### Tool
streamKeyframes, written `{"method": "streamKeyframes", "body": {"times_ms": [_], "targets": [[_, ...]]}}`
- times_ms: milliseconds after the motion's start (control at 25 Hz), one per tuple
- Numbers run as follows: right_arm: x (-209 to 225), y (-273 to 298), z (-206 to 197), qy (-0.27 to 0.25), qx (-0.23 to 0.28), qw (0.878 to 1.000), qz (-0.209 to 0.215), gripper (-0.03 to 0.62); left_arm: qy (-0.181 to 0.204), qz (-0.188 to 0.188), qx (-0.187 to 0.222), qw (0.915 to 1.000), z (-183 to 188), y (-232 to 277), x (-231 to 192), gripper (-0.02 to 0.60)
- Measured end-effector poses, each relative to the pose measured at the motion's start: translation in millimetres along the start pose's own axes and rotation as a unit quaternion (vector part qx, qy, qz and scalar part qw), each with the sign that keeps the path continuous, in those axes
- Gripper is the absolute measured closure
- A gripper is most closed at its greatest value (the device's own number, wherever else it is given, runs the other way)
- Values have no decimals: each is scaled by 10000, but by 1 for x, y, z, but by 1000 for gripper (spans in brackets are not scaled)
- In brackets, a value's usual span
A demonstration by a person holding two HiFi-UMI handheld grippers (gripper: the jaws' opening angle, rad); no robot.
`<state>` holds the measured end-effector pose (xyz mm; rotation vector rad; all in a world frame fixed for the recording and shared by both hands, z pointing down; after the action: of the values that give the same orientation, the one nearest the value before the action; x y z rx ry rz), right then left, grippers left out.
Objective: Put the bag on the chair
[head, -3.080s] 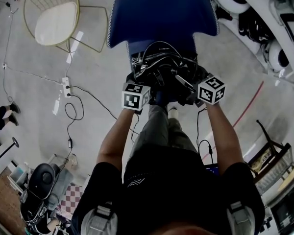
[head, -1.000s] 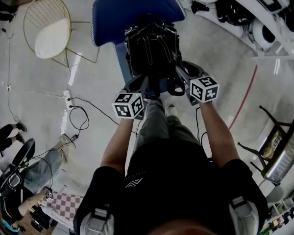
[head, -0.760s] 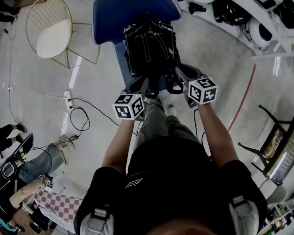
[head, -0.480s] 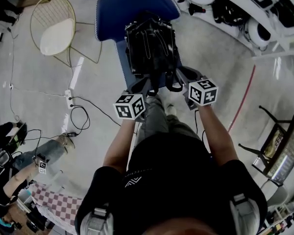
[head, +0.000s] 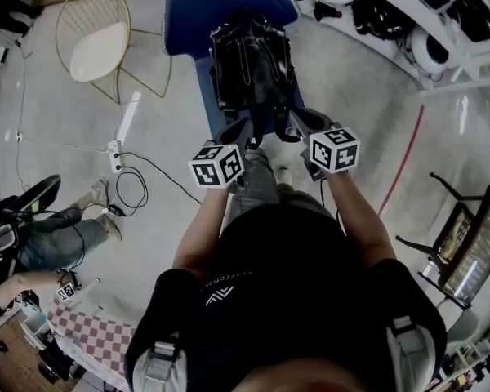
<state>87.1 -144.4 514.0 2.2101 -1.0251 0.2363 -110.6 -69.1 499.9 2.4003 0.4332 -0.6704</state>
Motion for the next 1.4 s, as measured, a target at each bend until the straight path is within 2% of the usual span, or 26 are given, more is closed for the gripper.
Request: {"method": "streamKeyframes", "body": {"times_ms": [160, 720, 1400], "targets": [[-2, -8, -2, 150, 48, 9999, 8, 537, 3, -54, -9, 10000, -2, -3, 5, 563], [-10, -21, -13, -91, -36, 9999, -83, 548, -6, -42, -116, 9999, -12, -4, 12, 564], [-17, -20, -19, -139, -111, 9998, -88, 548, -48, -71, -291, 9995, -19, -9, 9, 565]]}}
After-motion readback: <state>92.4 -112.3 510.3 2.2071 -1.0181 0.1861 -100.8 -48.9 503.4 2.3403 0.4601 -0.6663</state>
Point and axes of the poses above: the fingertips, and each gripper's own axes: y forward along the fingers, x to its right, z out of its top, the point moved 8 cm from there along -y, backward along the fingers, and after that the axes turned 5 degrees about -z, right-handed, at the moved point
